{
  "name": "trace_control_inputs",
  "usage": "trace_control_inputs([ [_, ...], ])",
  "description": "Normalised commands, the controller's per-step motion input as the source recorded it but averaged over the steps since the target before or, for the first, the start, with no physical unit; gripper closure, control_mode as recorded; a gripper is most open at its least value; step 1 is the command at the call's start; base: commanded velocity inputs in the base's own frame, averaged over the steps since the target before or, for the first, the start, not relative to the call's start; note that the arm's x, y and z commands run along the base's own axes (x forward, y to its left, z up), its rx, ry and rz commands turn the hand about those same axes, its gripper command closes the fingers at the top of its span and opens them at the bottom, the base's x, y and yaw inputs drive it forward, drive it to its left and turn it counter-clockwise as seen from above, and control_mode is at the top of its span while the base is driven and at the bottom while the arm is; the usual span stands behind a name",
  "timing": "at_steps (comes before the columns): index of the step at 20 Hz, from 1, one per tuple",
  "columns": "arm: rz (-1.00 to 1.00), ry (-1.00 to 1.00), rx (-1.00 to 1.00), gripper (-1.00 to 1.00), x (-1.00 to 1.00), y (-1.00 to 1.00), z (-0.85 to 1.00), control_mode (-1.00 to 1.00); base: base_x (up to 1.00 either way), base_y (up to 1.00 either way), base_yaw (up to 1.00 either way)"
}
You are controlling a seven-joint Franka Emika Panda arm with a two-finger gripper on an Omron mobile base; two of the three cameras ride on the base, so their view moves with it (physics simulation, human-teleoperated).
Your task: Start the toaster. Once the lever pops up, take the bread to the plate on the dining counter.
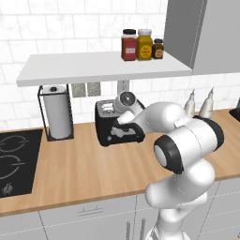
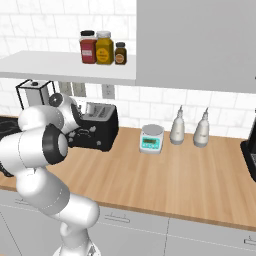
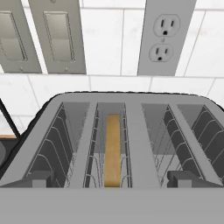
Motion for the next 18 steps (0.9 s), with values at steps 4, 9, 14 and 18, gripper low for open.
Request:
trace_control_inputs([
  [4,0.0,0.0,0.0,-1.0,0.0,0.0,0.0,-1.0,0.0,0.0,0.0],
  [9,0.0,0.0,0.0,-1.0,0.0,0.0,0.0,-1.0,0.0,0.0,0.0],
  [14,0.0,0.0,0.0,-1.0,0.0,0.0,0.0,-1.0,0.0,0.0,0.0],
  [18,0.0,0.0,0.0,-1.0,0.0,0.0,0.0,-1.0,0.0,0.0,0.0],
])
